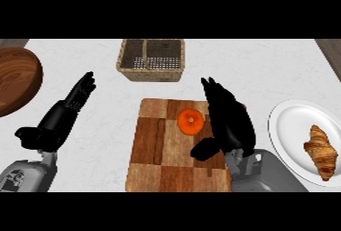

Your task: Pick the squash from the cutting board and place it in the basket

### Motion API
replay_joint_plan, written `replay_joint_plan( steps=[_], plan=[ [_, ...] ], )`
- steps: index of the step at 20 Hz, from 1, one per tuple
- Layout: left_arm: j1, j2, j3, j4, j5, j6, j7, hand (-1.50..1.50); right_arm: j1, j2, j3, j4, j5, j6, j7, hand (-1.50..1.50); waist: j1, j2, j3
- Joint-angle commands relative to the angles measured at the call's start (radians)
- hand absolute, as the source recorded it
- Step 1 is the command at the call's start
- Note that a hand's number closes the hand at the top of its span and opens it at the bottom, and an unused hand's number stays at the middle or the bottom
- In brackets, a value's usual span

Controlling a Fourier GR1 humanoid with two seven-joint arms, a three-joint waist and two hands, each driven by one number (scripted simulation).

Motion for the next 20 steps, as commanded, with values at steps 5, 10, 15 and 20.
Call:
replay_joint_plan(
  steps=[5, 10, 15, 20],
  plan=[
    [-0.029, -0.044, 0.052, -0.003, -0.045, -0.035, 0.036, 0.00, 0.067, 0.096, -0.028, 0.136, 0.124, -0.088, -0.160, -1.50, 0.001, 0.000, 0.000],
    [-0.065, -0.068, 0.065, -0.030, -0.048, -0.065, 0.114, 0.00, 0.083, 0.129, -0.057, 0.057, 0.127, -0.028, -0.158, -1.50, -0.001, 0.000, 0.000],
    [0.031, -0.090, 0.089, -0.045, -0.099, -0.084, 0.033, 0.00, 0.093, 0.183, -0.039, 0.069, 0.199, 0.004, -0.138, -1.50, 0.002, 0.000, 0.000],
    [0.009, -0.111, 0.114, -0.030, -0.107, -0.101, 0.043, 0.00, 0.064, 0.185, -0.079, 0.114, 0.207, 0.056, -0.128, -1.50, 0.002, 0.000, 0.000]
  ],
)
